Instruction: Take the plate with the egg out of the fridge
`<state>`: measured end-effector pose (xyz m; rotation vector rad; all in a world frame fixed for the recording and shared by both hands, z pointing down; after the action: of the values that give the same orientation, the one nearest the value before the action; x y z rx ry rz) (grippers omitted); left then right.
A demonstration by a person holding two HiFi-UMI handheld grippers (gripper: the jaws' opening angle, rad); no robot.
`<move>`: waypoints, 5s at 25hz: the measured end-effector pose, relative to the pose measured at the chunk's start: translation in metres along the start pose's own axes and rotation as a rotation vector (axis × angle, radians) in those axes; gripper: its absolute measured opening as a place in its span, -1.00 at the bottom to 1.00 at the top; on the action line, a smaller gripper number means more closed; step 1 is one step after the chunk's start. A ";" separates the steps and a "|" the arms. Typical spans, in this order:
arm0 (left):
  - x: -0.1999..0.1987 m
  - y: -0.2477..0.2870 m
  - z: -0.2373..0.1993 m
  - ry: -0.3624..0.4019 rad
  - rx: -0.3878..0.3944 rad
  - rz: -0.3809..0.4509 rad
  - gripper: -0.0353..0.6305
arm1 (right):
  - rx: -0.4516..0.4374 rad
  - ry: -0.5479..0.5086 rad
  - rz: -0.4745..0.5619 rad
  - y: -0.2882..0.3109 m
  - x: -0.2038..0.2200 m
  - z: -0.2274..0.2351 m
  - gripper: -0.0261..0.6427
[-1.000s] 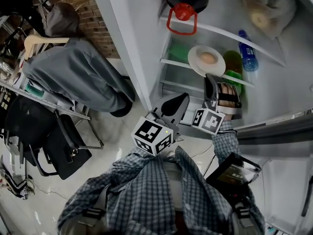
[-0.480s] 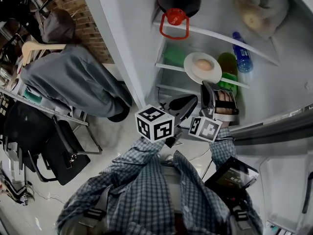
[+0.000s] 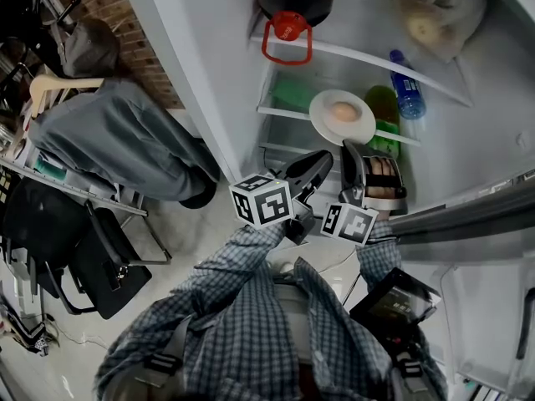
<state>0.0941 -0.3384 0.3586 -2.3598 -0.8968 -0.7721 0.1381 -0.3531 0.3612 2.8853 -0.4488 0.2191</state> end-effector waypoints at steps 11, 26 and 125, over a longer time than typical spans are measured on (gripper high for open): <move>-0.012 0.009 -0.007 -0.278 0.028 0.104 -0.65 | -0.001 -0.012 -0.007 -0.006 0.002 -0.002 -0.86; -0.013 0.017 -0.028 -0.502 -0.104 0.162 -0.64 | 0.017 -0.035 -0.005 -0.019 -0.003 -0.003 -0.86; -0.012 -0.027 -0.020 -0.816 -0.113 0.314 -0.79 | 0.193 2.588 0.386 -0.054 0.071 0.003 -0.81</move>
<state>0.0611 -0.3383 0.3720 -2.8502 -0.7384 0.3130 0.2224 -0.3242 0.3607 0.4929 -0.2122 2.9075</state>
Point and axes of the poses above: the fingertips, and each gripper's own axes: y forward along the fingers, z to its right, x out of its underside, the point moved 2 cm from there along -y, backward along the fingers, and after that the axes turned 12 degrees about z, right-handed, at the moved point
